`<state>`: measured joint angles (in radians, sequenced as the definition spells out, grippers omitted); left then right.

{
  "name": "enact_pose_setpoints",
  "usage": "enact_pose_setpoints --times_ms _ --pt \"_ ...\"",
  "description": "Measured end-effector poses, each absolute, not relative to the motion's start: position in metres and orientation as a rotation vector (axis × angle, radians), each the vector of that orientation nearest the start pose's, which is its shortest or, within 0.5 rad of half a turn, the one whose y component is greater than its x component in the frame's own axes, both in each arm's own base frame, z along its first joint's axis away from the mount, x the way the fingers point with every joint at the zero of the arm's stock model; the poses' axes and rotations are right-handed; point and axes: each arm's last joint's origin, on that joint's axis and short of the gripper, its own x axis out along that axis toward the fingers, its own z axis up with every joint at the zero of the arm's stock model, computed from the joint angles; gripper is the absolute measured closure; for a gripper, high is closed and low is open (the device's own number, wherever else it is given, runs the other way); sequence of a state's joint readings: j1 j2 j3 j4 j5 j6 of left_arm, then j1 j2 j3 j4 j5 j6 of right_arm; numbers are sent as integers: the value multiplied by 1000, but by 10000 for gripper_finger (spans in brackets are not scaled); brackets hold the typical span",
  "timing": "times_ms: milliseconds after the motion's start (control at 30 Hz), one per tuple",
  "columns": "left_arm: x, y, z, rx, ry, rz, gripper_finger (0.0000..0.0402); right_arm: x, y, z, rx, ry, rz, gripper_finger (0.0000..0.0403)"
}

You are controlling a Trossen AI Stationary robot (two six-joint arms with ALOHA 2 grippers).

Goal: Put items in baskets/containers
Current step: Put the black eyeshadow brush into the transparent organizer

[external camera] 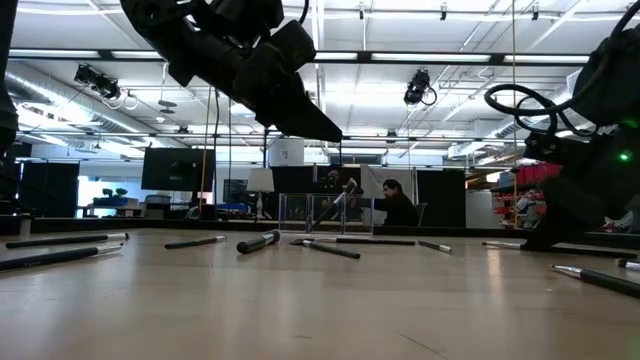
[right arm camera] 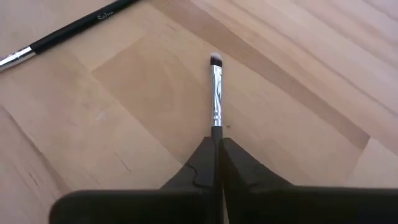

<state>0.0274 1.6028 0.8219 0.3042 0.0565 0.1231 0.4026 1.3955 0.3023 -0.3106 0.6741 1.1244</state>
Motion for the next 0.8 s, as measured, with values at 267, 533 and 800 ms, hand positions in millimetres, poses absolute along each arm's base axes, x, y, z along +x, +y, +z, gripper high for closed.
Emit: enact_pose_setpoints --times_ms 267,533,800 --pt "333 3 198 111 422 -70 296 162 53 90 285 720 -693 399" --pt "336 1 206 119 320 -134 296 205 75 139 260 255 -374 401" --pt "340 -5 226 124 96 -287 296 212 82 186 145 -119 -131 402"
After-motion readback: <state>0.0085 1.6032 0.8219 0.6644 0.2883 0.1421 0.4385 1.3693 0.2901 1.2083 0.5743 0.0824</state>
